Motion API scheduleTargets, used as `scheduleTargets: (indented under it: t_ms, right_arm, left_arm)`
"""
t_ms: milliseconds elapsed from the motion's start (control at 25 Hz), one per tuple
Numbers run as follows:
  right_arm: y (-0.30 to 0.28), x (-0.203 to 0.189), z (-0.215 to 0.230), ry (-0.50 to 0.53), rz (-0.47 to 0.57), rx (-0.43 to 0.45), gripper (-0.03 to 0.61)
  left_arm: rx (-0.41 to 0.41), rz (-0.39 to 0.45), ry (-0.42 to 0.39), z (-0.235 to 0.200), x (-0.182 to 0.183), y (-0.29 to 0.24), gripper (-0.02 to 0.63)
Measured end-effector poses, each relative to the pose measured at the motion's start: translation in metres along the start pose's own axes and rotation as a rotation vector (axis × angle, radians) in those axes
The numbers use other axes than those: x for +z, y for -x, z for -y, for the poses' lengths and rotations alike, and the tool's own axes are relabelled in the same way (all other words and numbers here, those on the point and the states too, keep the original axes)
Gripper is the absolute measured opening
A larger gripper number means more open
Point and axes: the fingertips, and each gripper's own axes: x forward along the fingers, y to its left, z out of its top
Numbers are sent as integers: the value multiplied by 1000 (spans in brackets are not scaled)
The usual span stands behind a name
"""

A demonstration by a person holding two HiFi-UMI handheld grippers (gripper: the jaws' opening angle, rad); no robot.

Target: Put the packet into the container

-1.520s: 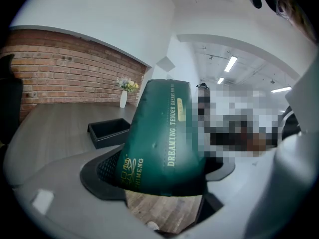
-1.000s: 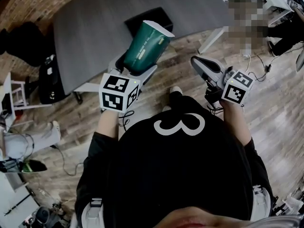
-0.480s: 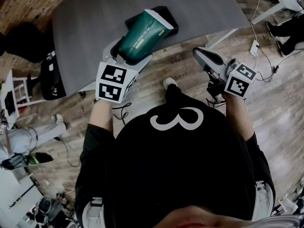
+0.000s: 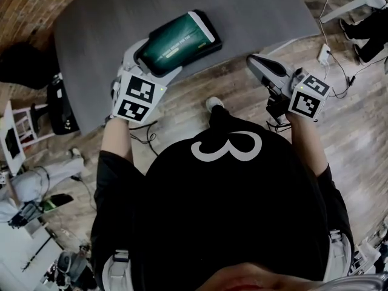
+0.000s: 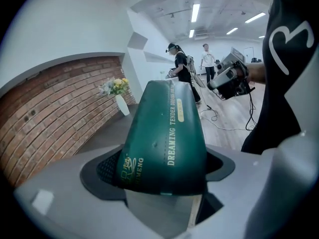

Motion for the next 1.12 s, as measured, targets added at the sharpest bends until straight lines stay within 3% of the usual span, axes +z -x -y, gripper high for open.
scheduleTargets:
  t_ms: [440,600,1120]
  right_arm:
    - [-1,-15,22,-20,-24,-27,2]
    - [1,-18,30,-31,-29,-36,2]
    - [0,-37,42,-77,-31,-23,2]
  left_arm:
    - [-123,-73,-25,9,-30,-47,460]
    - [-174,-99,22,12,-36,-60,460]
    - [-190,-115,38,25,-46,-85,466]
